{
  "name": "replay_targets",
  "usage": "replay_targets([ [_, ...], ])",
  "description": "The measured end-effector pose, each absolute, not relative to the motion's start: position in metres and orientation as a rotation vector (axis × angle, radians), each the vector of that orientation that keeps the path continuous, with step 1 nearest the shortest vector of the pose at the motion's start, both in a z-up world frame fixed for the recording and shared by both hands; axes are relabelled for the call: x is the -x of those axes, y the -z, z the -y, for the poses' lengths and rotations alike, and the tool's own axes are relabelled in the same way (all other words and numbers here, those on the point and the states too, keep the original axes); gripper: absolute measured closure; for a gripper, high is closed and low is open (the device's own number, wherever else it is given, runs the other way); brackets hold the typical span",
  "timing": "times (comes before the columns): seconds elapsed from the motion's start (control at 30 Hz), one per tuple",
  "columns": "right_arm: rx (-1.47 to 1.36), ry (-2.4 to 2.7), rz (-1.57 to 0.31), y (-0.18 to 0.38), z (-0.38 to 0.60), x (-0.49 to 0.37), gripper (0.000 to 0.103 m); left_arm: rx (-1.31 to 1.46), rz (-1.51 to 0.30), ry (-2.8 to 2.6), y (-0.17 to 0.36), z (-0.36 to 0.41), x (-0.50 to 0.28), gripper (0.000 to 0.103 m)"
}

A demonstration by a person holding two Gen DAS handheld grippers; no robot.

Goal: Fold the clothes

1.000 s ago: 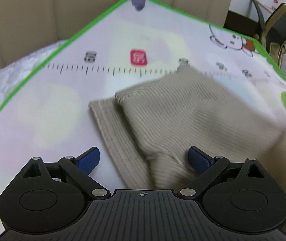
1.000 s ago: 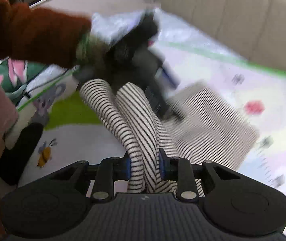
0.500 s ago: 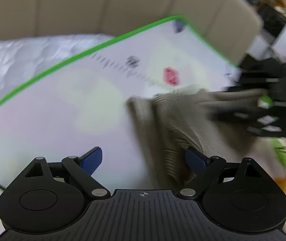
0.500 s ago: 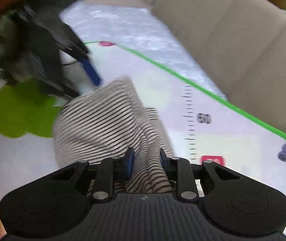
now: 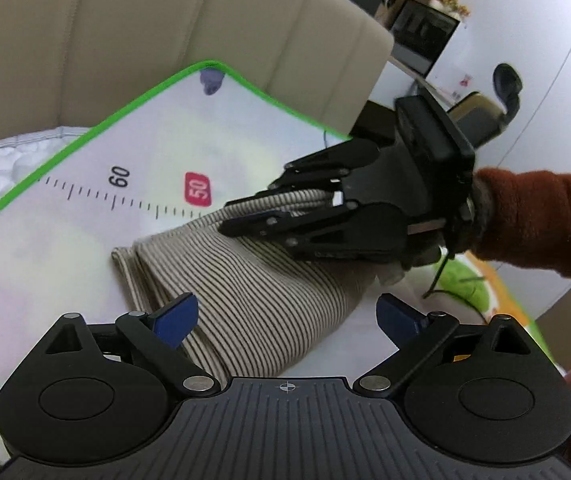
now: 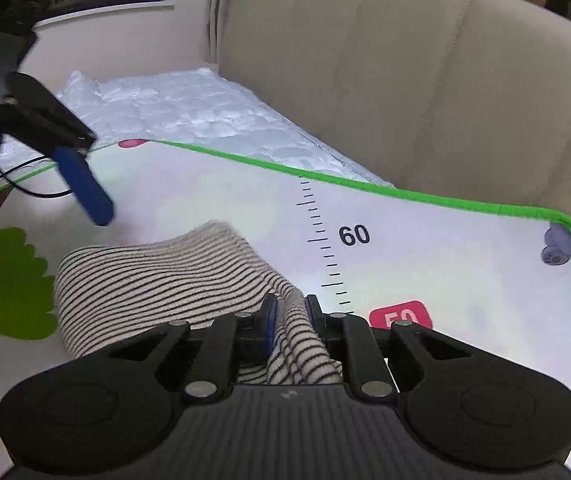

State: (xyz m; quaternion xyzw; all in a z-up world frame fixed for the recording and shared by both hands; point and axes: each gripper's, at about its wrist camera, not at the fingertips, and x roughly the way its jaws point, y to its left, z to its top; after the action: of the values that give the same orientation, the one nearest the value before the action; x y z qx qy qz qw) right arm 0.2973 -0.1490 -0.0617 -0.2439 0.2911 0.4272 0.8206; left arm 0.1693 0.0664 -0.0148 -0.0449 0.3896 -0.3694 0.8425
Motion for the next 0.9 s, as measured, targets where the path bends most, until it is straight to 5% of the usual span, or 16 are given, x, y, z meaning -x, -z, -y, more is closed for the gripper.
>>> replay_targets([
  [0.2,0.414,-0.865,-0.683,0.069,0.156,-0.327,0.075,-0.143,-0.768,0.663,0.035,-0.010,-0.174,0.013],
  [0.33,0.356,-0.773,-0.707,0.045,0.166,-0.330,0.068,-0.147,-0.813,0.631,0.043,0.005,-0.186,0.010],
  [0.4,0.305,-0.727,-0.694,0.029,0.183,-0.319,0.053,-0.161,-0.819,0.620,0.048,0.009,-0.184,0.008],
  [0.43,0.277,-0.705,-0.686,0.021,0.193,-0.313,0.038,-0.165,-0.824,0.614,0.049,0.009,-0.183,0.007],
  [0.47,0.250,-0.682,-0.679,0.013,0.202,-0.307,0.036,-0.163,-0.830,0.609,0.051,0.009,-0.183,0.006],
  [0.9,0.067,-0.527,-0.795,0.074,0.231,-0.315,0.029,-0.101,-0.894,0.558,0.051,0.008,-0.196,0.004],
])
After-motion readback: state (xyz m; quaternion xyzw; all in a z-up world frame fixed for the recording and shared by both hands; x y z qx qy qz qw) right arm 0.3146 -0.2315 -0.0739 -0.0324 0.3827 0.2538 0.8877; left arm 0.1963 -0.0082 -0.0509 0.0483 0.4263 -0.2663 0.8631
